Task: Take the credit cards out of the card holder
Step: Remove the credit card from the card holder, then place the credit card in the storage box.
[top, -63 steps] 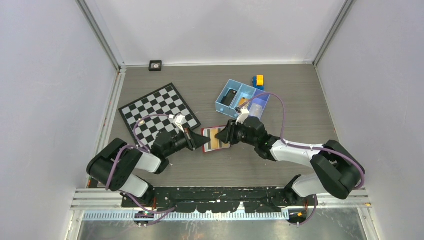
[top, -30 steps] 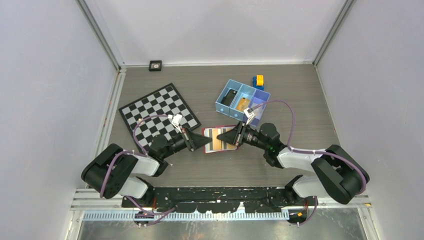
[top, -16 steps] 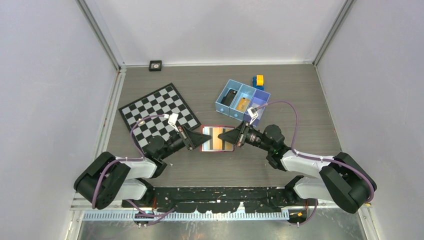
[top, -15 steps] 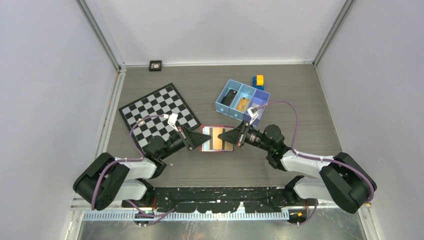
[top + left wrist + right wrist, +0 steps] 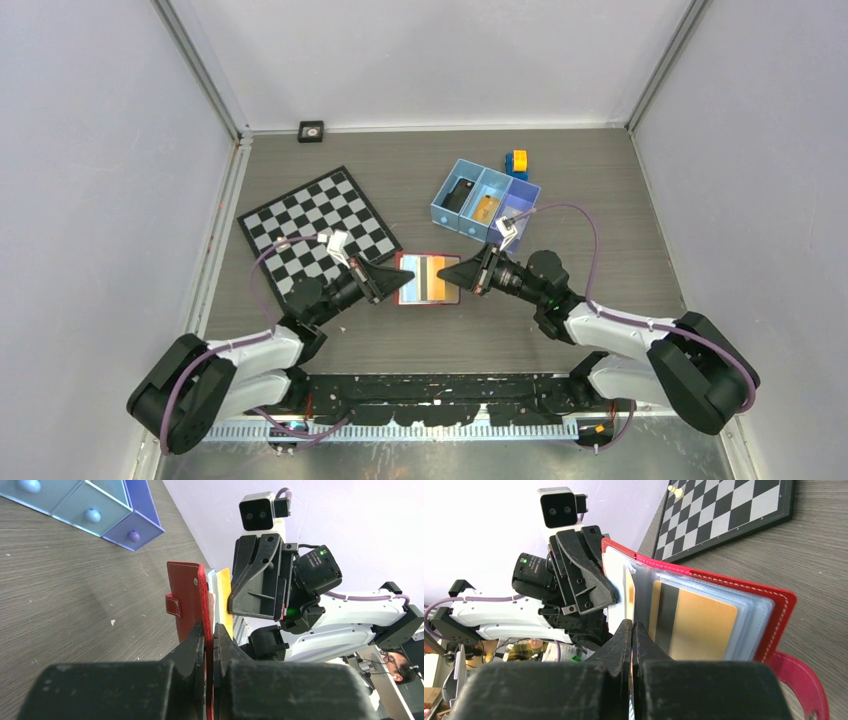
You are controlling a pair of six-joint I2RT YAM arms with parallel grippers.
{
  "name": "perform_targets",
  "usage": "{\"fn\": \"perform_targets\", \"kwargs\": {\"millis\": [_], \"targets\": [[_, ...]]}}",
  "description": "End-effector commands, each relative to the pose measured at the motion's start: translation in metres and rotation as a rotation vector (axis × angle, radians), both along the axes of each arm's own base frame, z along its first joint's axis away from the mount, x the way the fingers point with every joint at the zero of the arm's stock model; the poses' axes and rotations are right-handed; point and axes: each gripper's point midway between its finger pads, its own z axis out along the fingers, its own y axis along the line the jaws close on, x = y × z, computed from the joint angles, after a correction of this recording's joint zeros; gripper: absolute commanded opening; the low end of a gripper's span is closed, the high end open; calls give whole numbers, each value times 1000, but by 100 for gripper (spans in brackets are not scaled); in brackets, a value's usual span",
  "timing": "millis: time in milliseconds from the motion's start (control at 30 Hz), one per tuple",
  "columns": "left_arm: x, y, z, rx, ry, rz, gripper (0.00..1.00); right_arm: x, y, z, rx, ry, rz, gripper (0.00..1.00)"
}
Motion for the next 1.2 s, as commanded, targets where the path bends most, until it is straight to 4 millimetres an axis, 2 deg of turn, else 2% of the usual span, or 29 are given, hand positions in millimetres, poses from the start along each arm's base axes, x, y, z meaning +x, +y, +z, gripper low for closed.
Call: {"fn": "perform_targets", "kwargs": {"millis": [0, 467, 833, 1067, 1167], "targets": [[2, 9, 9, -9, -40, 54, 0, 10, -5, 11, -4, -51, -63, 1], [6, 30, 3, 65, -42, 177, 0, 21, -24, 1, -72, -36, -179, 1], [8, 27, -3, 98, -45, 165, 0, 32, -45, -2, -158, -51, -299, 1], [13, 26, -13, 135, -34, 173, 0, 51, -69, 4, -255, -80, -444, 1], [15, 27, -16, 147, -33, 178, 0, 69, -83, 9, -323, -78, -543, 0]]}}
